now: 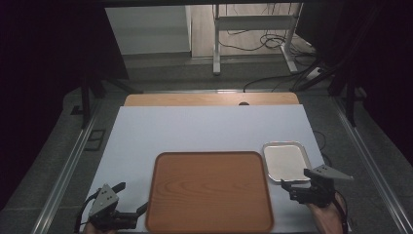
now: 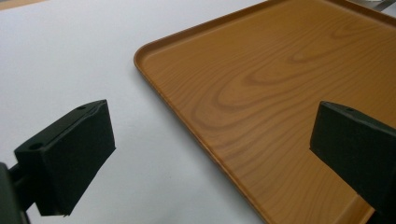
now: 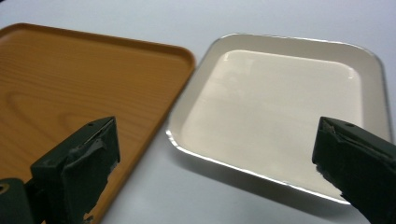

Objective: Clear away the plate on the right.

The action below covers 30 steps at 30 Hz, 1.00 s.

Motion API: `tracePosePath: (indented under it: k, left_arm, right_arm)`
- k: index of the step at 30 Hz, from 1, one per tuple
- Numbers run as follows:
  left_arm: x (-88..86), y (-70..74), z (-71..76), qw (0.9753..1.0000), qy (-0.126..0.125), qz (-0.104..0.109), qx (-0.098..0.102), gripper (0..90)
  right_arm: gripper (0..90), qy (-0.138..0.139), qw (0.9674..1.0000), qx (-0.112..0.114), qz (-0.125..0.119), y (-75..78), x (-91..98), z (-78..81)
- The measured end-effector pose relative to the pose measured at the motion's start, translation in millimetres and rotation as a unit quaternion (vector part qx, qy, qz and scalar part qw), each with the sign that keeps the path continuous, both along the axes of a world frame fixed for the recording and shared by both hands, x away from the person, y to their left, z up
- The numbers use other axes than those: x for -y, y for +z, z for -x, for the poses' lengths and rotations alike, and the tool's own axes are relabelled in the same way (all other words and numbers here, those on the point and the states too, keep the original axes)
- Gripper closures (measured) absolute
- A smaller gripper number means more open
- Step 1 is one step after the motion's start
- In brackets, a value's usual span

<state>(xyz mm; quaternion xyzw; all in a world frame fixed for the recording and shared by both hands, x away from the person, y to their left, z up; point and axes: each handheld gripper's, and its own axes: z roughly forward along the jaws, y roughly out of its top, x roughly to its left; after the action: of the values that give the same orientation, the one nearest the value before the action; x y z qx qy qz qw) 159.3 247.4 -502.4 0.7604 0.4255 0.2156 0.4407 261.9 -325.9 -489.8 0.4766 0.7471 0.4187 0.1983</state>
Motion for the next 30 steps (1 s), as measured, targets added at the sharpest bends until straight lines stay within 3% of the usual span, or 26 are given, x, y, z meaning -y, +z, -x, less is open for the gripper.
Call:
tracePosePath:
  k: [3,10,18,20,30]
  left_arm:
    - [-0.2,0.0,0.0,1.0,0.0,0.001,0.0,0.0]
    - [-0.7,0.0,-0.2,1.0,0.001,0.003,-0.001,0.0]
    - [-1.2,0.0,-0.4,1.0,0.002,0.006,-0.002,0.0]
    - [-1.3,0.0,-0.4,1.0,0.002,0.005,-0.002,0.0]
    - [-2.1,-0.1,-0.7,0.9999,0.003,0.009,-0.003,0.0]
  right_arm:
    - [0.3,-0.018,0.9997,-0.014,0.001,-1.9,4.8,-6.8]
    - [0.0,-0.049,0.9986,-0.018,0.005,-2.5,11.9,-18.2]
    - [0.1,-0.063,0.9979,-0.015,0.005,3.1,19.4,-29.0]
    - [2.5,-0.074,0.997,-0.019,0.017,3.3,21.5,-35.2]
    - [17.6,-0.106,0.9934,-0.039,0.019,3.8,37.1,-49.7]
